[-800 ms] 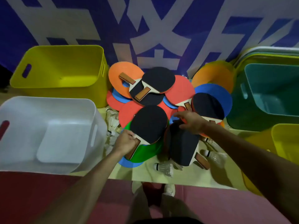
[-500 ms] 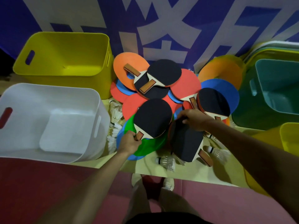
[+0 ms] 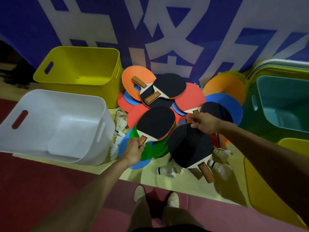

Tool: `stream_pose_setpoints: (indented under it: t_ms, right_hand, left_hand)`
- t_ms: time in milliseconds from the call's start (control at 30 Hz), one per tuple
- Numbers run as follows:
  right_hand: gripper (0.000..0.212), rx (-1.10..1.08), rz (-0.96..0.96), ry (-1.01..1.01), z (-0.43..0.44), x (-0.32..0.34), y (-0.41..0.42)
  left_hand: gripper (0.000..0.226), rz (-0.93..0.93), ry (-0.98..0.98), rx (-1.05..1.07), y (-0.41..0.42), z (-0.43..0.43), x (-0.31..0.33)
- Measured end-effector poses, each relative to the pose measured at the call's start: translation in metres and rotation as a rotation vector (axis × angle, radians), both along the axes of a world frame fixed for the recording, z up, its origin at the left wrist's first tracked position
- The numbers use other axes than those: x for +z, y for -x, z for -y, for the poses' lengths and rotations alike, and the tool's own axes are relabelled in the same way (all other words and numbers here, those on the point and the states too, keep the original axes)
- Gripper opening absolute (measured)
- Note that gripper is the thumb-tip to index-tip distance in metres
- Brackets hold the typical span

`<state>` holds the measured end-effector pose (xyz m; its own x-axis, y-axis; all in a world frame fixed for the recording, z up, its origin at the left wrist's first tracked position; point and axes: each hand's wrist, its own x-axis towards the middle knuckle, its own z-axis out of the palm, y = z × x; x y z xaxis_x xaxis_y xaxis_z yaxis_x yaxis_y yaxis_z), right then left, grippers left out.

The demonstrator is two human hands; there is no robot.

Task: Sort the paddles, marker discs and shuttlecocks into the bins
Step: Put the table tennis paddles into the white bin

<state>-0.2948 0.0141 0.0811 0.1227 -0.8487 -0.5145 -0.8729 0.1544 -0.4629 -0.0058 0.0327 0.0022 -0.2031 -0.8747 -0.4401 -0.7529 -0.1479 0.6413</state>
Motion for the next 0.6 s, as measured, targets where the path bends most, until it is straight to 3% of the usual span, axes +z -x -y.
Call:
stream_pose_setpoints:
  t_ms: [333,433,533,600]
  right_hand:
    - [0.014,-0.302,0.208,0.165,0.009,0.042,0.037]
    - [0.015,-0.407,0.286,0.188,0.020,0.053,0.039]
    - [0.016,-0.478,0.364,0.228,0.035,0.066,0.028]
    - [0.016,-0.519,0.412,0.252,0.047,0.071,0.017]
  left_hand:
    - [0.017,-0.085,0.183,0.043,0.012,0.027,0.081]
    - [0.013,-0.176,0.229,0.129,0.009,0.029,0.113]
    - [0.026,-0.197,0.253,0.235,-0.005,0.025,0.145]
    - [0.018,-0.175,0.274,0.291,-0.022,0.027,0.159]
